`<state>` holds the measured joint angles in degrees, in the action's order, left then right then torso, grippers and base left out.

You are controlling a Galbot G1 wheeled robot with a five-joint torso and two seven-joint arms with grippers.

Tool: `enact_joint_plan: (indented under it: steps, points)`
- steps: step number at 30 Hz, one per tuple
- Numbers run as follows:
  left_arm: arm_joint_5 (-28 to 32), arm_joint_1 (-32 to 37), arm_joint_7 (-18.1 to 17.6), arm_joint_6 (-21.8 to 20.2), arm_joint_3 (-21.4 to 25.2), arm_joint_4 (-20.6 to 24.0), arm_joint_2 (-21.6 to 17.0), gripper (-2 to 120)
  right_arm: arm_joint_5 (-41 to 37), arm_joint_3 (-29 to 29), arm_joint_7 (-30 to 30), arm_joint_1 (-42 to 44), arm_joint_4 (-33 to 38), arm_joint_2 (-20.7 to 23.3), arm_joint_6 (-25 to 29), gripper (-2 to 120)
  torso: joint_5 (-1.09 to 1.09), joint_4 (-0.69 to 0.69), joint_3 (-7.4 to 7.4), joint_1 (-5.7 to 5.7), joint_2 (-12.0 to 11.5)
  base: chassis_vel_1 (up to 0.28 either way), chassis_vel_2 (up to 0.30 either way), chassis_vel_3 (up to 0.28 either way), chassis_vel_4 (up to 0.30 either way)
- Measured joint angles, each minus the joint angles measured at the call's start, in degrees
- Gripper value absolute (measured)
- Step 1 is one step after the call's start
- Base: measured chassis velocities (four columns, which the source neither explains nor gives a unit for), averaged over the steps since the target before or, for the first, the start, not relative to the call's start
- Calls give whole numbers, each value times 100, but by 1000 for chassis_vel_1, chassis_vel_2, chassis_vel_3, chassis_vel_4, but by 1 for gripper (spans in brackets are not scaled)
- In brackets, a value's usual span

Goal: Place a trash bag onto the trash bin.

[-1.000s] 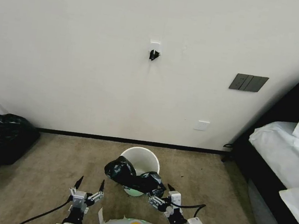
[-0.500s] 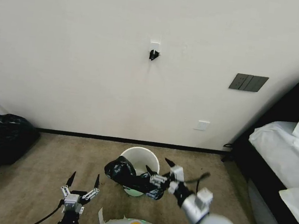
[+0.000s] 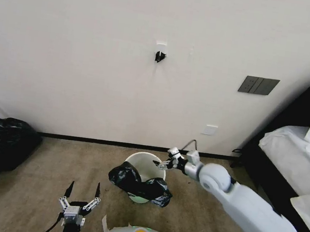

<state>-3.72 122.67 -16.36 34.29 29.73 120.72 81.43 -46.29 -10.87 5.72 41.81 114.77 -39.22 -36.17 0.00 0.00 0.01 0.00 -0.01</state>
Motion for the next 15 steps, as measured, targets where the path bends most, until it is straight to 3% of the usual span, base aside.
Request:
enact_joint_plan:
  steps: [1,5,15]
  points:
    - [0,0,0,0,0,0,0,100,0,0,0,0,0,0,0,100,0,0,0,0,0,0,0,0,0]
    - [-121,65,35,107,125,24,55,100,-90,-1177,388,-1468,-981,-335,-87,100,-4,2,0,0,0,0,0,0,0]
    - [-144,106,14,238,143,-6,153,100,280,-2261,1096,-2427,-2301,-954,-92,100,-3,-1,0,0,0,0,0,0,0]
